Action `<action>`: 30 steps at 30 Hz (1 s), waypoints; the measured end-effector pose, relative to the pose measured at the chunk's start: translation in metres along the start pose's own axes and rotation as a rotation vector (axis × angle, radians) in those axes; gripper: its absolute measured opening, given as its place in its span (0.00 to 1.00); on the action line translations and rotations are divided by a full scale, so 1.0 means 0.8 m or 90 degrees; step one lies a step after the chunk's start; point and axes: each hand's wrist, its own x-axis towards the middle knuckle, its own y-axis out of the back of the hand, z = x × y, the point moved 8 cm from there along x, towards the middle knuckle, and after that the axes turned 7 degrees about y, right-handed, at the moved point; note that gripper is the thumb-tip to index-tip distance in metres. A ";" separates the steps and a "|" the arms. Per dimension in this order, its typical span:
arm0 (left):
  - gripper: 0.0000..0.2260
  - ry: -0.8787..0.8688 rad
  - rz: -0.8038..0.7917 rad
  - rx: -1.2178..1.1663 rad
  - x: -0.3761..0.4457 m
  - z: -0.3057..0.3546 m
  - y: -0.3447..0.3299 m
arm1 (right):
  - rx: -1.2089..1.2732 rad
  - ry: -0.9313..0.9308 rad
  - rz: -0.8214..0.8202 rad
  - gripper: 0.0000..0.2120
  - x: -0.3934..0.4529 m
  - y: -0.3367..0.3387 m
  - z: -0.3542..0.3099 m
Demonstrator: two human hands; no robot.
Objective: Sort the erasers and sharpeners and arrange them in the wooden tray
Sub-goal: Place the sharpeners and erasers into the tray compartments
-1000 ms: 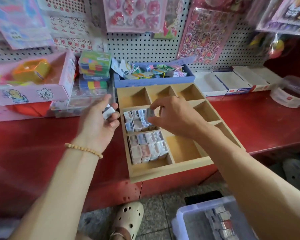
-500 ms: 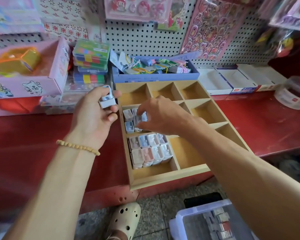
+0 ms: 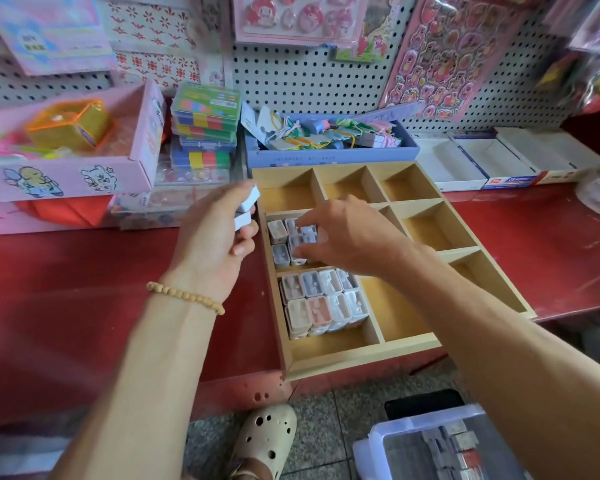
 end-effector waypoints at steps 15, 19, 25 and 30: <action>0.08 -0.068 -0.111 0.064 -0.025 0.005 -0.036 | 0.396 0.003 0.251 0.13 -0.025 0.045 -0.014; 0.11 -0.087 -0.090 0.076 -0.020 0.007 -0.034 | 0.430 -0.006 0.250 0.11 -0.022 0.052 -0.013; 0.05 -0.245 -0.187 0.210 -0.030 0.031 -0.039 | 0.688 -0.116 0.153 0.17 -0.013 0.037 0.006; 0.06 -0.292 -0.184 0.343 -0.035 0.032 -0.044 | 0.686 -0.158 0.096 0.23 -0.009 0.026 0.007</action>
